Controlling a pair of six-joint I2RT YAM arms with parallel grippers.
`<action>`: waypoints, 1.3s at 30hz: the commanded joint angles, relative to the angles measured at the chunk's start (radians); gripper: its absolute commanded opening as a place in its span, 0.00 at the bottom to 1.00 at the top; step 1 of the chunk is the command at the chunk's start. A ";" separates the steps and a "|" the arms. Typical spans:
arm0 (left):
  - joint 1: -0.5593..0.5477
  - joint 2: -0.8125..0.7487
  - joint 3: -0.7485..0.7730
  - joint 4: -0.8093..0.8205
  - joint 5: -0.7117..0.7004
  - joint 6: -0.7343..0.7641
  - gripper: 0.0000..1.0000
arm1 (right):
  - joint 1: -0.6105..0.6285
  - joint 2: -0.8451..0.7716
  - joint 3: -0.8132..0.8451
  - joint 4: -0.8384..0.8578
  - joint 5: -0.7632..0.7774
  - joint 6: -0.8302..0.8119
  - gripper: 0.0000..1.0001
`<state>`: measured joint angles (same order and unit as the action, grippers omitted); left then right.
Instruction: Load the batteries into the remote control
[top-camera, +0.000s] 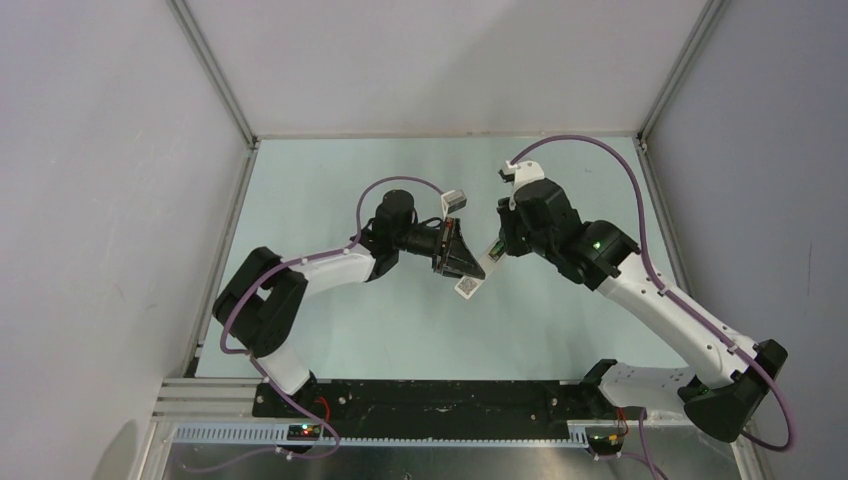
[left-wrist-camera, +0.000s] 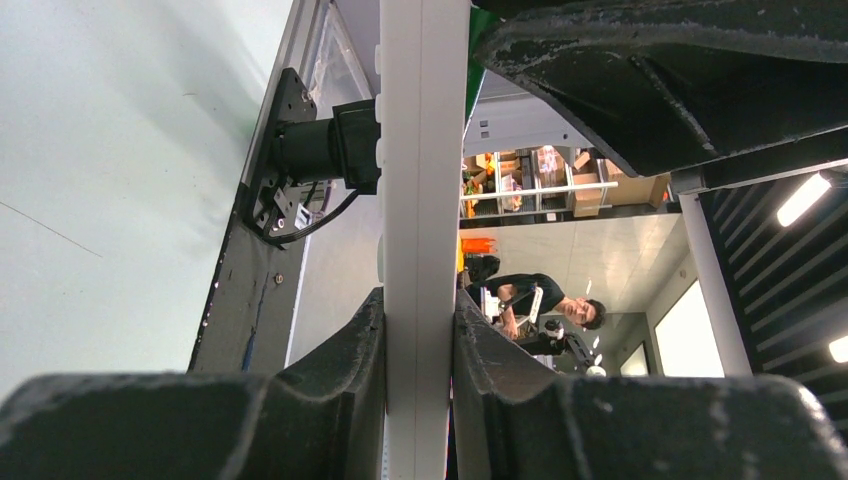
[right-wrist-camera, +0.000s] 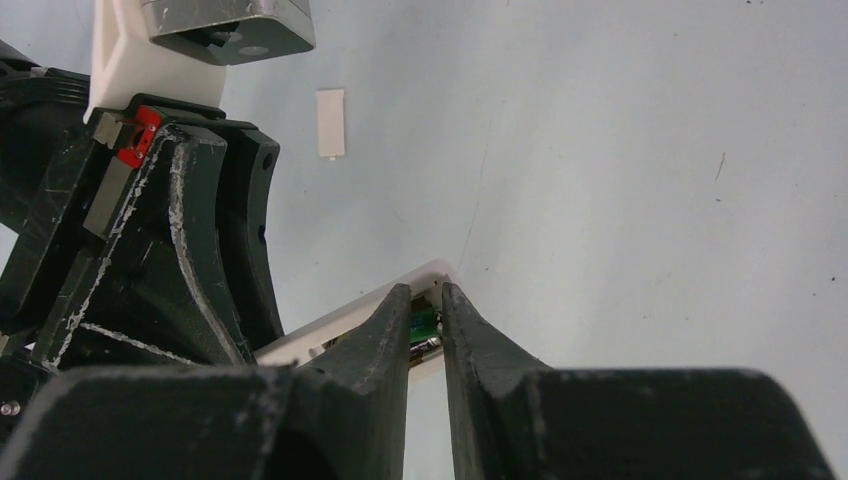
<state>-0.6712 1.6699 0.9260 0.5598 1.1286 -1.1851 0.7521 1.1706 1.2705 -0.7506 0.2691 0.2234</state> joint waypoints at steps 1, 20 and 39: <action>-0.005 -0.010 0.028 0.038 0.004 0.020 0.00 | 0.009 0.003 0.045 -0.007 0.024 -0.004 0.20; -0.005 -0.019 0.060 0.037 0.015 -0.014 0.00 | 0.073 -0.024 -0.039 0.075 0.046 0.080 0.11; 0.002 -0.029 0.103 0.037 0.000 -0.063 0.00 | 0.099 -0.084 -0.171 0.160 0.040 0.150 0.09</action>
<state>-0.6716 1.6699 0.9428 0.5045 1.1587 -1.2411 0.8124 1.0996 1.1286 -0.5983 0.3637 0.3340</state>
